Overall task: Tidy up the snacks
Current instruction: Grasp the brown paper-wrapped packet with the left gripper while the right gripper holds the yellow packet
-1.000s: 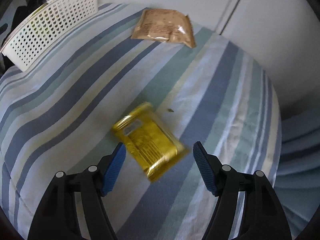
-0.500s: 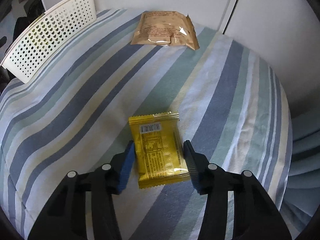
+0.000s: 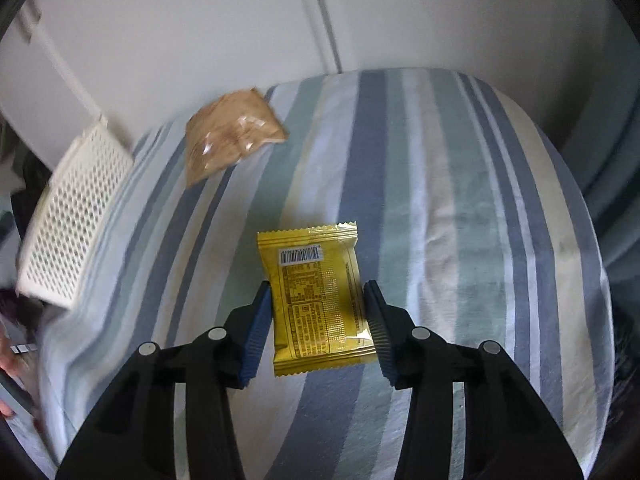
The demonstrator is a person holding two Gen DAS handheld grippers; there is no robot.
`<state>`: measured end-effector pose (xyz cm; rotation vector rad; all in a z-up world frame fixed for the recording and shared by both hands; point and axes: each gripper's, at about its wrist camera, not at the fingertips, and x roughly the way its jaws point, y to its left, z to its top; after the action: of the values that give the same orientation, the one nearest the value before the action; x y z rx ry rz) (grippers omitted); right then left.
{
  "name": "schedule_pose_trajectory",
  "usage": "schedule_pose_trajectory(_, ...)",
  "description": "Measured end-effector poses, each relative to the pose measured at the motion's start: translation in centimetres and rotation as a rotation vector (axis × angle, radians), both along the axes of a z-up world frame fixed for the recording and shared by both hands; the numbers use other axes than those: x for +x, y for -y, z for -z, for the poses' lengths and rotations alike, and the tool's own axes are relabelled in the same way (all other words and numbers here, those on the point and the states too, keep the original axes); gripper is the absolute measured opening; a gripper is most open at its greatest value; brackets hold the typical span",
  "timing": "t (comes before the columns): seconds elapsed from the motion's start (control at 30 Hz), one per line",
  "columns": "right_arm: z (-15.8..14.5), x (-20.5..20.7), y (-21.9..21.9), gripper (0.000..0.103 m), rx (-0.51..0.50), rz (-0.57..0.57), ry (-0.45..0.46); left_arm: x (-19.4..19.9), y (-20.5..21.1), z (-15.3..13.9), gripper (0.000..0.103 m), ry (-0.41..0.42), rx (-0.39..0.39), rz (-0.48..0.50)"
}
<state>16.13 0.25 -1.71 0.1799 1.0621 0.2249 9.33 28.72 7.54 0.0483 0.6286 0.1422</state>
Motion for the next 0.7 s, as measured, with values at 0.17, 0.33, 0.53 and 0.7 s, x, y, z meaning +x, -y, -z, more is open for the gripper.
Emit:
schedule_pose_trajectory(0.17,-0.1,-0.2,0.3,0.046,0.013,0.008,0.008,4.3,5.5,1.8,0.099,-0.064,0.068,0.116)
schedule_pose_trajectory(0.33,-0.1,-1.0,0.8,0.046,0.023,0.021,0.004,8.9,10.2,4.6,0.099,-0.179,0.113,0.238)
schedule_pose_trajectory(0.53,-0.2,-1.4,1.4,0.047,0.049,0.035,0.011,13.1,13.3,7.2,0.099,-0.266,0.166,0.309)
schedule_pose_trajectory(0.7,0.0,-1.2,2.0,0.047,0.073,0.040,0.003,15.6,14.6,9.0,0.099,-0.317,0.184,0.343)
